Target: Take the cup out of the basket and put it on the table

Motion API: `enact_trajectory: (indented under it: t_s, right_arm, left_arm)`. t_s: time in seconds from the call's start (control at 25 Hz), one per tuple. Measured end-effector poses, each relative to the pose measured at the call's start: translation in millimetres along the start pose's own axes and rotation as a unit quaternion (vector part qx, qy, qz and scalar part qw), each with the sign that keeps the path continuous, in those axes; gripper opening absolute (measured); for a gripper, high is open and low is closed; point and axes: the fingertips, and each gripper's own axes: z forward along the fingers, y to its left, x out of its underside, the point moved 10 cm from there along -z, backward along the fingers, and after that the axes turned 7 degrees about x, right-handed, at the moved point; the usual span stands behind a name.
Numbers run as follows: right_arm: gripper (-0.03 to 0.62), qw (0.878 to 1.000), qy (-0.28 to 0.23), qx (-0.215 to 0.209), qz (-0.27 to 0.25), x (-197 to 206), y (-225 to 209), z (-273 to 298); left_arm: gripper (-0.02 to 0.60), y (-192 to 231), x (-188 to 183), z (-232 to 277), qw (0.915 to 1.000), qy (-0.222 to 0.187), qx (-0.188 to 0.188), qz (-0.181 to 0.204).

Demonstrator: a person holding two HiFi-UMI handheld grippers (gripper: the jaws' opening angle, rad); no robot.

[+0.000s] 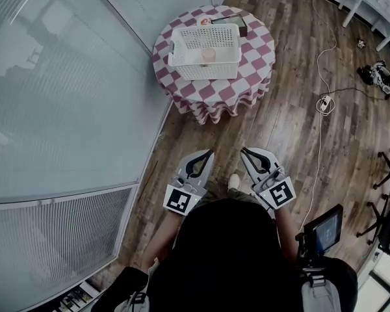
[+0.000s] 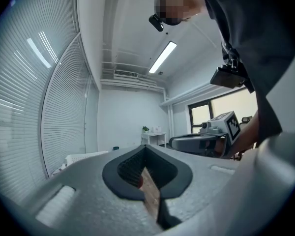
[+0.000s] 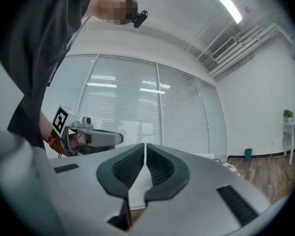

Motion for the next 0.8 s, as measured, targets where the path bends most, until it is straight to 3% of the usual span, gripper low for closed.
enact_trajectory:
  t_s: [0.28,0.48,0.8]
  right_arm:
    - [0.015,1.0,0.001,0.021,0.0,7.4,-41.8,16.3]
    - [0.015,0.999,0.015,0.036,-0.015,13.5,-62.3,37.8]
    - [0.015,0.995,0.032,0.092,-0.01,4.6,-105.6,98.4]
  left_arm:
    - [0.003,47.3,0.3,37.6,0.9998,0.016,0.007,0.014]
    - [0.003,85.3,12.0,68.5,0.9989,-0.011,0.044,0.006]
    - [0.003,170.5,19.1,132.8,0.9944,0.022,0.103,-0.002]
